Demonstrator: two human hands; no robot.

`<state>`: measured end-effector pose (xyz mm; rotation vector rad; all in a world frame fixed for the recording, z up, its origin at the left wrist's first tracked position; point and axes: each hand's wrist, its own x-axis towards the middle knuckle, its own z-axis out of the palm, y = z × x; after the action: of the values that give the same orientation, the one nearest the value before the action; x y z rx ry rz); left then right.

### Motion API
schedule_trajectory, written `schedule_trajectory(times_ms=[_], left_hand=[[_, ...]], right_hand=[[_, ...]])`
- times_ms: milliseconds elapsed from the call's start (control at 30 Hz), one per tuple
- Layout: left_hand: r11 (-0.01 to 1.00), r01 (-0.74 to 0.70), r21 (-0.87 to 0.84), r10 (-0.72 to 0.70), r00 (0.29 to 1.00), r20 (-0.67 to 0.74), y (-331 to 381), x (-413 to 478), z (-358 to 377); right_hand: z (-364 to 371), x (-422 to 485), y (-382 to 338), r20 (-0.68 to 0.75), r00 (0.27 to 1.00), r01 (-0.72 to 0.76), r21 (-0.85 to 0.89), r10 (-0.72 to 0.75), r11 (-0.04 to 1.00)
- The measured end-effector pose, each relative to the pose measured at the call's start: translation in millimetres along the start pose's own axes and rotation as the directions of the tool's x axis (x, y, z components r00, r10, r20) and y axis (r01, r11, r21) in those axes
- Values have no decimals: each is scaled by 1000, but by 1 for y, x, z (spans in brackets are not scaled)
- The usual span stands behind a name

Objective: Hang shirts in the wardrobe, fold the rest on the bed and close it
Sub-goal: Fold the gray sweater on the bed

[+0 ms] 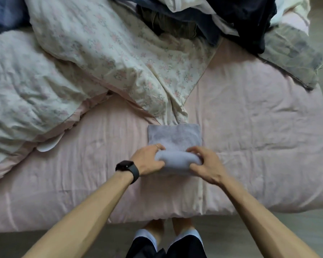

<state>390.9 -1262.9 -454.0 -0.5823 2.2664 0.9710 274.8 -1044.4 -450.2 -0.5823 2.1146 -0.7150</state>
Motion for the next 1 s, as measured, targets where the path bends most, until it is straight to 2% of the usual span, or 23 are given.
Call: schedule_trajectory(times_ms=[67,100,133,267,333,367,433,467,533,567,633,700,733,800,900,1000], left_hand=[[920,149,-362,-206,970,-125,-1,20,-15],[869,165,-467,-279,942,-186,-2,29,-18],[864,160,-478,-307,919,-248,-1,38,-18],[946,195,-258,-304,806,-507,16,59,3],[991,132,-3,-99,724,-682,26,62,15],[988,59,140,57,708,-703,30,61,23],[920,-76,385,307,751,-585,34,56,44],[888,-99,450,340,799,-497,34,53,54],[867,-77,493,298,872,-388,27,54,64],[876,-55,479,267,882,-388,24,61,64],[908,-25,418,213,888,-409,18,79,57],[900,-16,435,213,887,-409,13,93,50],[888,-25,458,236,881,-410,12,97,49],[875,-60,481,284,868,-407,7,101,55],[878,-37,477,278,850,-446,-5,105,65],[892,-48,450,288,828,-481,-17,117,76]], right_hand=[[-9,24,1,-189,972,-97,209,137,973],[-7,33,2,-266,944,-124,261,194,957],[-2,43,3,-346,913,-123,270,215,955],[21,75,0,-575,803,-46,200,155,979],[27,87,0,-626,769,-36,162,131,986],[29,92,2,-643,755,-41,152,131,987],[31,97,5,-656,739,-61,165,156,984],[29,100,6,-656,736,-67,174,166,982],[23,106,7,-668,731,-64,135,139,989],[21,110,7,-696,715,-64,33,69,997],[26,115,9,-694,695,-41,-298,-187,954],[45,110,13,-558,730,51,-531,-395,846],[55,104,18,-497,762,61,-582,-414,811],[68,97,33,-469,813,5,-587,-345,810],[73,107,48,-503,809,-41,-564,-305,825],[78,117,55,-515,794,-7,-538,-322,843]])
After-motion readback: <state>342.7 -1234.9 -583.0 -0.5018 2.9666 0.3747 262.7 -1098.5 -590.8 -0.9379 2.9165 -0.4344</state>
